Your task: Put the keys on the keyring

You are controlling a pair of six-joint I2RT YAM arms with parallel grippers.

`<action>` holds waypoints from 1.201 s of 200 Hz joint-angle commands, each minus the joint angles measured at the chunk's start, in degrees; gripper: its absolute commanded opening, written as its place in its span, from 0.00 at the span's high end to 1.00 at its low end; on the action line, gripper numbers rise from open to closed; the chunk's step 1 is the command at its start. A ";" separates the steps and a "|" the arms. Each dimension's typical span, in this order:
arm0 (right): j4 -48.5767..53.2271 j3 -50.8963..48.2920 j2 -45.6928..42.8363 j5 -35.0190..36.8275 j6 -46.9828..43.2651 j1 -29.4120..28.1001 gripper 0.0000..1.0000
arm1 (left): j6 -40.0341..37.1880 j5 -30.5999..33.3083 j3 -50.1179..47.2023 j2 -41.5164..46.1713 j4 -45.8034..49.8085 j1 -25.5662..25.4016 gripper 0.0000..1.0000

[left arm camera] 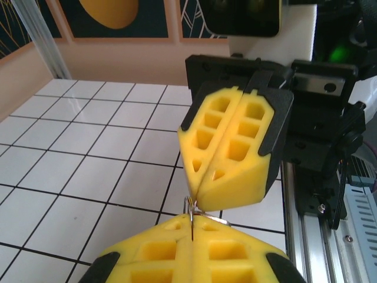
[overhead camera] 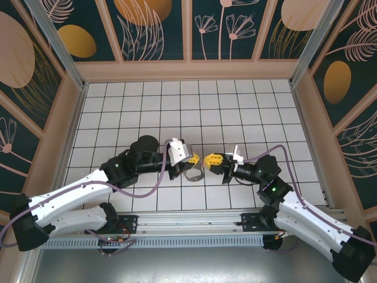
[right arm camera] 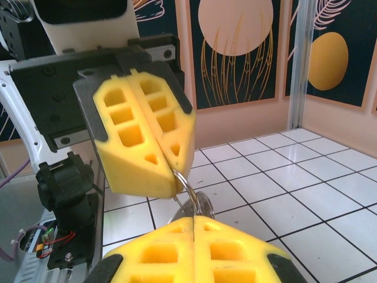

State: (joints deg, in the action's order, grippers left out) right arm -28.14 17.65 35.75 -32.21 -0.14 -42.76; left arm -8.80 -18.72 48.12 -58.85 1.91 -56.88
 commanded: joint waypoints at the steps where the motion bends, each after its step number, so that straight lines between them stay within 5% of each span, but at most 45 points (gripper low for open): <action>1: -2.69 2.39 -0.13 1.87 -1.58 -0.70 1.00 | 0.17 -1.23 0.80 1.59 -3.93 0.32 1.00; 190: 4.08 1.68 -2.52 8.06 -5.13 -2.08 1.00 | -4.62 2.76 2.86 -1.36 12.67 0.29 1.00; 240: 9.87 2.04 0.79 18.75 -2.10 -2.06 1.00 | -3.80 3.49 1.41 -0.09 11.67 0.37 1.00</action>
State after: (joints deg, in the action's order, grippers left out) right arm -21.56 17.78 35.07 -20.75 -4.01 -44.38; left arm -12.03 -15.88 48.77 -60.27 14.37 -56.88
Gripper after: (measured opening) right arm 0.046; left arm 0.063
